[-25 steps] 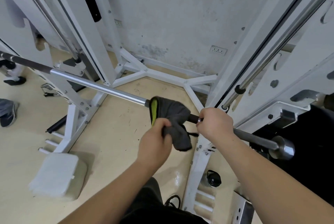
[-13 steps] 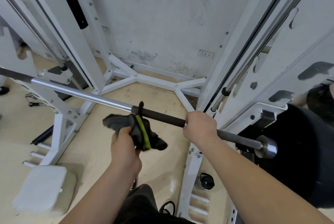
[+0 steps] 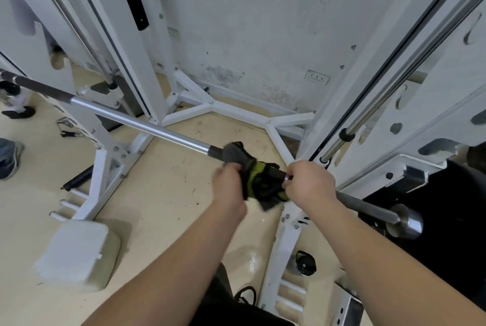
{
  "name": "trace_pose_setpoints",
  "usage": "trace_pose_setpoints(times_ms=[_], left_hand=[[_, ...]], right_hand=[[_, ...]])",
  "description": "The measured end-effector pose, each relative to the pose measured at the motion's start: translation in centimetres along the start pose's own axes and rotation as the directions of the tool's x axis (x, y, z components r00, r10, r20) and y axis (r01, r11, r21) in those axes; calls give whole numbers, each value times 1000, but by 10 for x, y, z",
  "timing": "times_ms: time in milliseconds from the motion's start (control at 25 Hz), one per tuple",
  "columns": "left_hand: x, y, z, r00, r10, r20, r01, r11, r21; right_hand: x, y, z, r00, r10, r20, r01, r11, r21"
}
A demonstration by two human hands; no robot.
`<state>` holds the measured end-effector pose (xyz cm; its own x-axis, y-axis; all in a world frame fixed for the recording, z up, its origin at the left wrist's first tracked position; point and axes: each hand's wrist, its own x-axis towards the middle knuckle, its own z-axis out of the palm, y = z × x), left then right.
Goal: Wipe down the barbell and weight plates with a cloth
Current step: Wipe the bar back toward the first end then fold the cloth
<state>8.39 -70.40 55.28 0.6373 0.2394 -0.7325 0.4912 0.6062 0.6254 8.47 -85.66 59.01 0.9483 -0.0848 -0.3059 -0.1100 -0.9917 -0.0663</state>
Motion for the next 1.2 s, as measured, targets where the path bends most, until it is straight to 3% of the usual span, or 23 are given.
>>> trace_pose_setpoints(times_ms=[80,240,400,520,600,720,840,880,960,1040,1120,1160,1200], left_hand=[[22,25,-13,991,104,-90,-109,992,-60],[9,10,8,956,250,-153,-218,955,200],[12,6,1,956,280,-93,-241,924,297],[38,53,-21,900,344,-267,-286,930,232],[34,62,-21,892,347,-289,-291,931,219],[-2,16,4,943,305,-130,-242,901,360],[-29,-19,6,983,135,127,-178,878,443],[-31,-13,1,973,166,158,-222,858,463],[-32,21,-8,920,361,152,-390,811,436],[-39,62,-8,803,555,217,-585,665,464],[-38,79,3,686,575,446,-718,438,541],[-34,74,10,650,504,569,-742,255,620],[-25,60,15,602,405,688,-745,-25,666]], right_hand=[[0,0,5,999,-11,-42,11,1000,-2],[1,-2,7,998,2,-65,-2,1000,0],[0,-1,7,997,8,-72,-7,1000,15],[0,-2,6,998,8,-62,-8,1000,1],[1,-4,6,998,14,-67,-14,1000,-4],[1,-3,6,996,26,-81,-26,1000,11],[-1,-1,4,997,37,-66,-32,997,64],[-4,3,4,999,28,-45,-24,995,99],[-17,16,8,996,-36,-87,52,981,185],[-34,39,13,956,-69,-287,140,962,235],[-49,64,17,912,-33,-410,120,975,189],[-54,76,19,911,-4,-411,79,983,167],[-60,87,20,929,37,-368,20,989,150]])
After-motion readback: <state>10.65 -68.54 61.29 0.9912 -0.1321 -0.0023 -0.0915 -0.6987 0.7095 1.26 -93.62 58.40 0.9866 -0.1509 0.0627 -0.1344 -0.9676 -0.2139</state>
